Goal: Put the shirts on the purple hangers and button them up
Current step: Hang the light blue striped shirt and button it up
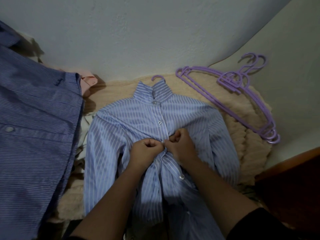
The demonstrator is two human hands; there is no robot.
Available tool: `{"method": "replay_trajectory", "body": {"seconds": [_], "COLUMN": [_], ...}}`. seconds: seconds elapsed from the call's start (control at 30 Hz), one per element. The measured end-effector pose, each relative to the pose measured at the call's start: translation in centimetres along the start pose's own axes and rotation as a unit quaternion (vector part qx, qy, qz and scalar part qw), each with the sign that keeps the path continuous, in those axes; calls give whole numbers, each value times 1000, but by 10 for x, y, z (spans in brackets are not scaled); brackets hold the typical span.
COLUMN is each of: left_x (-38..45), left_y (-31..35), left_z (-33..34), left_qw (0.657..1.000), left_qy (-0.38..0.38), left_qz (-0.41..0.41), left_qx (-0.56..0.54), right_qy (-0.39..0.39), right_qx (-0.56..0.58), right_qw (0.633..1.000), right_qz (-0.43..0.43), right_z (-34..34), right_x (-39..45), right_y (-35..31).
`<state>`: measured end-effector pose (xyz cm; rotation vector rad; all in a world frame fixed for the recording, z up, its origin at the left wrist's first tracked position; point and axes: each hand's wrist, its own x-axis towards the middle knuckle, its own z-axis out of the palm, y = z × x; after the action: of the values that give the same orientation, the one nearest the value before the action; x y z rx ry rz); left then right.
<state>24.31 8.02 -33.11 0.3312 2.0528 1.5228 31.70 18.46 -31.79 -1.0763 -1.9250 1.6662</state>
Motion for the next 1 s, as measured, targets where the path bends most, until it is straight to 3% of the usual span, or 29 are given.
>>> {"method": "replay_trajectory", "body": {"seconds": [0.27, 0.57, 0.83, 1.0], "left_x": [1, 6, 10, 7], "left_y": [0, -1, 4, 9], "left_z": [-1, -2, -7, -7], "left_qw": [1000, 1000, 994, 982], "left_qy": [-9, -11, -58, -8], "left_qz": [13, 6, -59, -50], "left_qx": [-4, 6, -77, -181], "right_qy": [-8, 7, 30, -66], "right_qx": [57, 37, 15, 188], "right_qw": [998, 999, 999, 979], "right_qz": [10, 4, 3, 45], "right_z": [-1, -2, 0, -9], "right_x": [-3, -4, 1, 11], "right_y": [4, 4, 6, -3]}}
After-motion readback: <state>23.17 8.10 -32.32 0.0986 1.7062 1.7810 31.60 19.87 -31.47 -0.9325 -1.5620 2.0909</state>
